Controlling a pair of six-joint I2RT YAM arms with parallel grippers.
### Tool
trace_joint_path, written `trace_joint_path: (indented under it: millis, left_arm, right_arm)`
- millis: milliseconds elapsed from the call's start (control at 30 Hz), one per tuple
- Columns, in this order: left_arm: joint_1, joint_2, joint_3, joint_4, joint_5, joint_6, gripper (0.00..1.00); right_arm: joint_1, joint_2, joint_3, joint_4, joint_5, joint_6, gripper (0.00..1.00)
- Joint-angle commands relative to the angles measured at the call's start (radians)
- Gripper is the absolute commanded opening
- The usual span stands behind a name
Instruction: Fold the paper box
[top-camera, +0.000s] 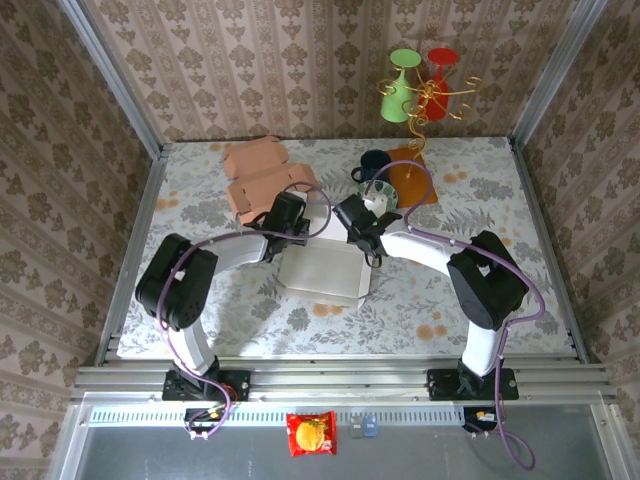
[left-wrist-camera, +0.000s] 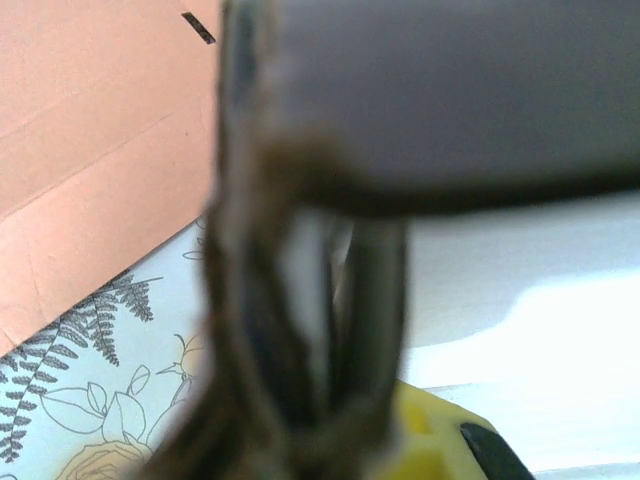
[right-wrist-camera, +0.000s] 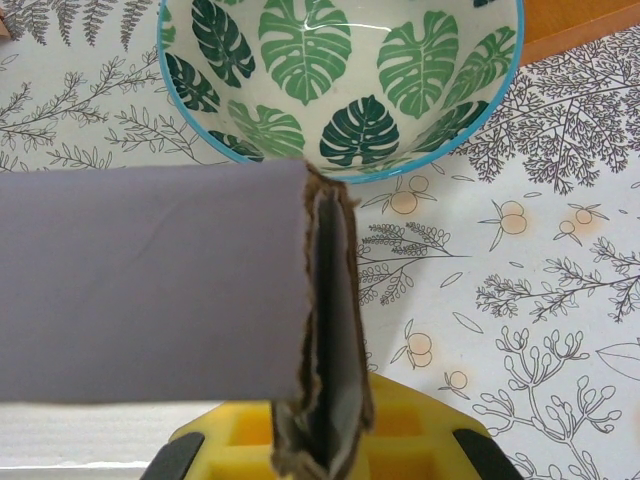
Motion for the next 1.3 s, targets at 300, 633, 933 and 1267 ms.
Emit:
trace_joint_path:
  millis: [300,633,933,1267]
  left_arm:
    - [-0.122,0.079,0.142,-0.239,-0.435,-0.254,0.0]
    - [-0.194,0.222,0.301,-0.426,-0.573,-0.476,0.0]
    - [-0.182,0.12,0.142,-0.079,-0.433,-0.257,0.08]
    - [-0.12,0.022,0.062,0.012,-0.208,-0.161,0.32]
  right_arm:
    - [0.001,0.053,0.01,-0.084,-0.085,0.051,0.0]
    - [-0.006,0.06,0.004,-0.052,-0.14,0.041,0.0]
    - [-0.021,0.051,-0.011,-0.05,-0.155,0.041,0.0]
    - [-0.025,0.073,0.039,-0.114,-0.152,0.073,0.0]
